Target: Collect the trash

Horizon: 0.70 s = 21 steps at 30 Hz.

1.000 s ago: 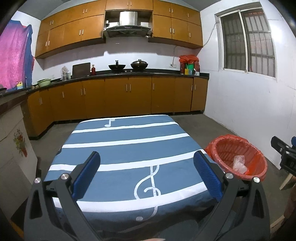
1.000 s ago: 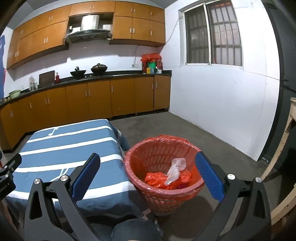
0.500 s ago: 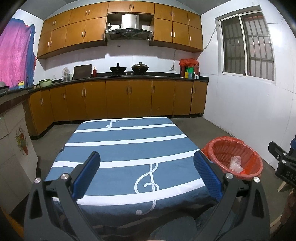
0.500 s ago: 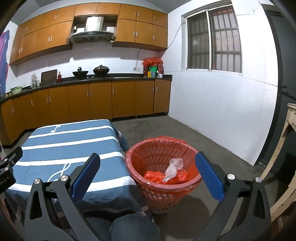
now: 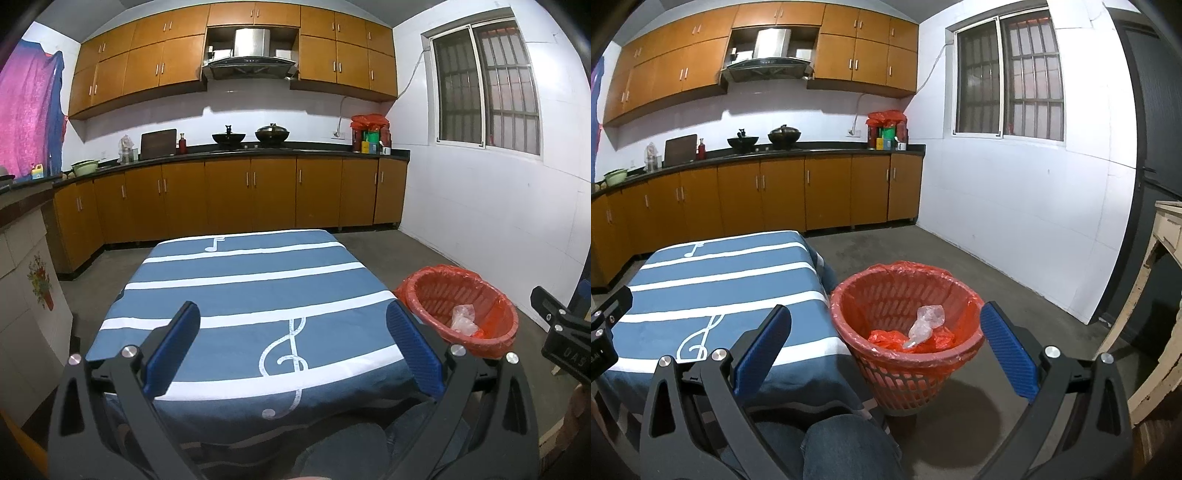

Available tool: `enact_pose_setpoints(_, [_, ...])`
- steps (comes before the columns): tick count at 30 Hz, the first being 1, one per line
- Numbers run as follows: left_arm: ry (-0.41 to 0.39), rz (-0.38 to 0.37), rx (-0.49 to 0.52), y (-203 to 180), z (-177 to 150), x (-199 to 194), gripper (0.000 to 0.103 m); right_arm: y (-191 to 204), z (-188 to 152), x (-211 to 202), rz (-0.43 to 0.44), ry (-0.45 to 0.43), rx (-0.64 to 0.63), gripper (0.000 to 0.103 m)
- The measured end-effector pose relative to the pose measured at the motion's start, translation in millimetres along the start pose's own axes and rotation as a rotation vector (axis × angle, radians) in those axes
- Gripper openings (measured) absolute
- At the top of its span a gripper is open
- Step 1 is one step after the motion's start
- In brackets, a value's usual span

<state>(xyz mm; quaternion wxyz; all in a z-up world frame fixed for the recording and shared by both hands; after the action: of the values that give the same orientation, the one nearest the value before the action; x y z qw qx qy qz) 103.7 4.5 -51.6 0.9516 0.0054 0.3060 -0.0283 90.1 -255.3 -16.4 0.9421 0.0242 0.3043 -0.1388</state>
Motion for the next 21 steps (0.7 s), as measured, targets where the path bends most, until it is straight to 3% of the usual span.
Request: enact_pose_setpoints(21, [-0.024, 0.01, 0.005, -5.2, -2.2, -5.8, 0.099, -2.7, -2.4, -4.1, -0.004, -0.017, 0.005, 0.101])
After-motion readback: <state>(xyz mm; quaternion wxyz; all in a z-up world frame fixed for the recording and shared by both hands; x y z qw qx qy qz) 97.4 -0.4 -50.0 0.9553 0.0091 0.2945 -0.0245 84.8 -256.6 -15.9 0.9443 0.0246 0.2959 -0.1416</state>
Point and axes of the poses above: each gripper's, at about its wrist camera, not at the fingertips, and x roughly the way its jaws point, y to its left, z to its top, the point moved 9 cm from there along x, roughly the way its jaws point, and after that the axes turned 14 degrees about y, right-handed, at the moved point
